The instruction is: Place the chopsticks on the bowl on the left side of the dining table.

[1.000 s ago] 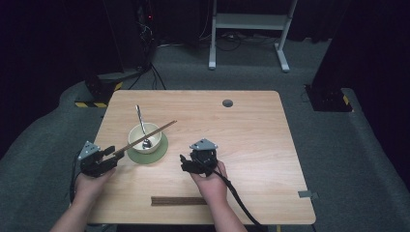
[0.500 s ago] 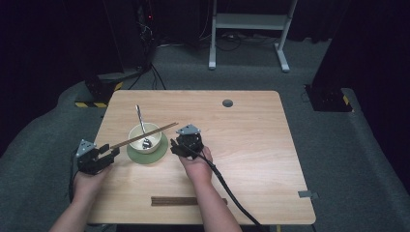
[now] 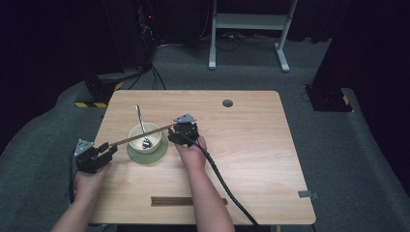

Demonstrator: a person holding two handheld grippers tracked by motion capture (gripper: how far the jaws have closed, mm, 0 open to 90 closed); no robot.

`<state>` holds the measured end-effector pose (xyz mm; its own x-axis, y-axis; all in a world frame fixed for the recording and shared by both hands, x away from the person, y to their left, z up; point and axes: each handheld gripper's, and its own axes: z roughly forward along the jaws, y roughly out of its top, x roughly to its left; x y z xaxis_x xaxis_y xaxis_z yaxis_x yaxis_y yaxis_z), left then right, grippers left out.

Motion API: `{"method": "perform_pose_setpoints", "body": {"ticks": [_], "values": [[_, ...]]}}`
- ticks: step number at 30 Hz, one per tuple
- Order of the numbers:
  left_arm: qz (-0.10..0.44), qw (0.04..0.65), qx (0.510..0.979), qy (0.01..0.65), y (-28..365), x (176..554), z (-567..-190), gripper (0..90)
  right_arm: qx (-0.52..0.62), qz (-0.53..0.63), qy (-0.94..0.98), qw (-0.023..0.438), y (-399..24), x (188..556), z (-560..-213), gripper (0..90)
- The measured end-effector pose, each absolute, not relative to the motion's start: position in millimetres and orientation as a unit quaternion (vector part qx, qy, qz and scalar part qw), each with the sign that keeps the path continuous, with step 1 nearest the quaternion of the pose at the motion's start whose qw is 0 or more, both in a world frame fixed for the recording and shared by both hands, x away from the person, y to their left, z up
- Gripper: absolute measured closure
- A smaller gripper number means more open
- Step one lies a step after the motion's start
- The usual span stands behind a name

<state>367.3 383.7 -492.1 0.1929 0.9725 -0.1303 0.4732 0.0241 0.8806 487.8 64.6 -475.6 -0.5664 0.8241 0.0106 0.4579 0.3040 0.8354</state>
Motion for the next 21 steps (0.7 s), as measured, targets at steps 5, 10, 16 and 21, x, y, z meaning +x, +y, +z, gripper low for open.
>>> {"method": "perform_pose_setpoints", "body": {"ticks": [5, 10, 16, 21], "values": [[0.288, 0.437, 0.633, 0.570, 384, 368, -492, 60.0, 0.411, 0.426, 0.778, 0.212, 69, 494, -479, 35.7], [0.284, 0.440, 0.631, 0.573, 383, 370, -493, 63.0, 0.402, 0.431, 0.782, 0.202, 72, 496, -480, 35.7], [0.283, 0.442, 0.630, 0.572, 383, 371, -493, 63.0, 0.384, 0.439, 0.789, 0.191, 76, 497, -480, 36.8], [0.281, 0.445, 0.630, 0.572, 383, 371, -493, 62.5, 0.375, 0.433, 0.796, 0.193, 78, 494, -480, 38.1]]}}
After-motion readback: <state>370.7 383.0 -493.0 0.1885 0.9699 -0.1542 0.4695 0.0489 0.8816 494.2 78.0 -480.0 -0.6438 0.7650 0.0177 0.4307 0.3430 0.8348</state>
